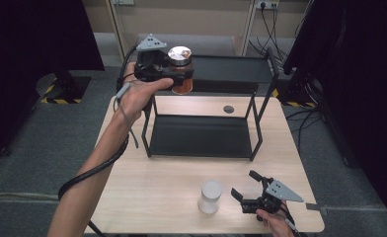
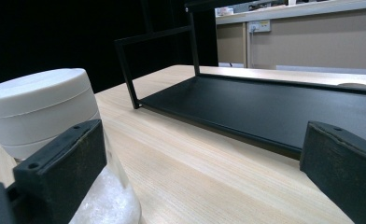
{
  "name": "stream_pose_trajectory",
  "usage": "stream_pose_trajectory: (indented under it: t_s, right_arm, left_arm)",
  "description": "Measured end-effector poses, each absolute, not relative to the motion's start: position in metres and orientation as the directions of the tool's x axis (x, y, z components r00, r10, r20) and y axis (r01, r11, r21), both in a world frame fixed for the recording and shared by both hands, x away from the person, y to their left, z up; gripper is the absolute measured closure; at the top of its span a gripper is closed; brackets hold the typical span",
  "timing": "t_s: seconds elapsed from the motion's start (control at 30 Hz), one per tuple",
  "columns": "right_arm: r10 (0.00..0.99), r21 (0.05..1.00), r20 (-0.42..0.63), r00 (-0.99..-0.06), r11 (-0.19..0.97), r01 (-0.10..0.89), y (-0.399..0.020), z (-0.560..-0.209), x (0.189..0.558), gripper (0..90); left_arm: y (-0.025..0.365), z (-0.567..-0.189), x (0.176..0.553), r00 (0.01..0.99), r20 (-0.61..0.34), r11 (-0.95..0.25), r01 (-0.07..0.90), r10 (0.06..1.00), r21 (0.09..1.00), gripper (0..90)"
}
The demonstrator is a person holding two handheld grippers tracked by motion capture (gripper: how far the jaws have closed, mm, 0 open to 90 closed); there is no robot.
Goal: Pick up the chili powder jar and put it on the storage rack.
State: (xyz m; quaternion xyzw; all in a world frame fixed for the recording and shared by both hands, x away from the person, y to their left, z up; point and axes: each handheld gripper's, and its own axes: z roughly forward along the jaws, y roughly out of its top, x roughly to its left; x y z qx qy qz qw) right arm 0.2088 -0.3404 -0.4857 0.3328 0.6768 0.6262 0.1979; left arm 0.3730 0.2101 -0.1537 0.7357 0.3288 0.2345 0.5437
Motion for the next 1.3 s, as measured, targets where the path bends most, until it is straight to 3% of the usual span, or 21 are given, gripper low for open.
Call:
stream_pose_trajectory:
  t_s: [0.73,0.9,1.3]
  right_arm:
    - [0.695,0.979,0.153,-0.702,-0.010,0.203,-0.342,-0.486,0.210,0.8]
    - [0.693,0.979,0.154,-0.704,-0.008,0.205,-0.342,-0.486,0.210,0.8]
    - [0.692,0.979,0.152,-0.706,-0.008,0.204,-0.343,-0.486,0.210,0.8]
  left_arm:
    - [0.182,-0.147,0.405,0.540,-0.019,-0.143,0.256,0.842,0.956,30.4]
    - [0.178,-0.149,0.412,0.525,0.027,-0.174,0.233,0.851,0.957,30.4]
    - [0.167,-0.158,0.424,0.479,-0.003,-0.146,0.273,0.878,0.951,30.4]
